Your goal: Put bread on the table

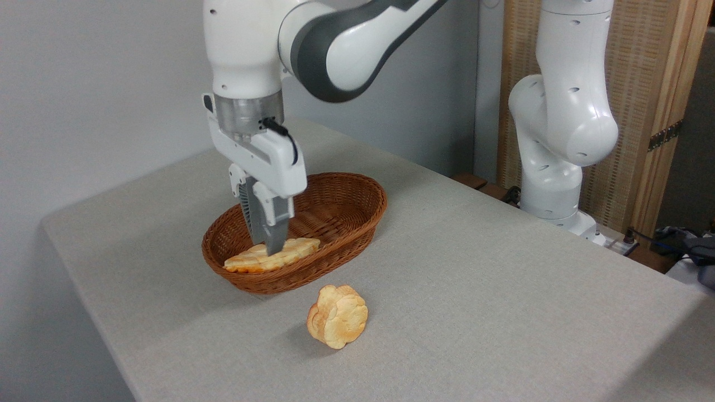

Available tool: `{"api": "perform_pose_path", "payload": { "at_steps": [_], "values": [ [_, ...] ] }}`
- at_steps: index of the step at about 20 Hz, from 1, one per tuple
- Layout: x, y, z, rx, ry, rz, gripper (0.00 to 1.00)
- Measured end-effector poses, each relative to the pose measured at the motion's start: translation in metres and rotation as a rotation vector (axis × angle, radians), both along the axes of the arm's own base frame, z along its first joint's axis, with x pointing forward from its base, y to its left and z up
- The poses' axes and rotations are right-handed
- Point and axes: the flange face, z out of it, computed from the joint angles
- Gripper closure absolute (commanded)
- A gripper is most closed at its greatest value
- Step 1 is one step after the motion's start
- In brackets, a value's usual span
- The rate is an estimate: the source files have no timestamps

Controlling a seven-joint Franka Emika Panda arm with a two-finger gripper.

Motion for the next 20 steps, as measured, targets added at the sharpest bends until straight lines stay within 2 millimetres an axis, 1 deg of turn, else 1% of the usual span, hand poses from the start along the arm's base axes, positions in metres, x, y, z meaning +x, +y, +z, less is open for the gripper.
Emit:
{"api": "perform_pose_path", "payload": {
  "at_steps": [2, 4, 8, 10, 16, 20],
  "values": [
    [-0.004, -0.004, 0.005, 0.03, -0.003, 0.028, 0.0],
    [-0.008, -0.016, 0.006, 0.044, -0.008, 0.034, 0.0],
    [-0.017, -0.043, 0.0, 0.049, 0.001, 0.025, 0.0],
    [-0.019, -0.05, -0.005, 0.052, 0.01, 0.034, 0.0],
    [-0.017, -0.049, -0.016, 0.081, 0.019, 0.084, 0.0],
    [-0.014, -0.051, -0.032, 0.106, 0.039, 0.089, 0.0]
  ]
}}
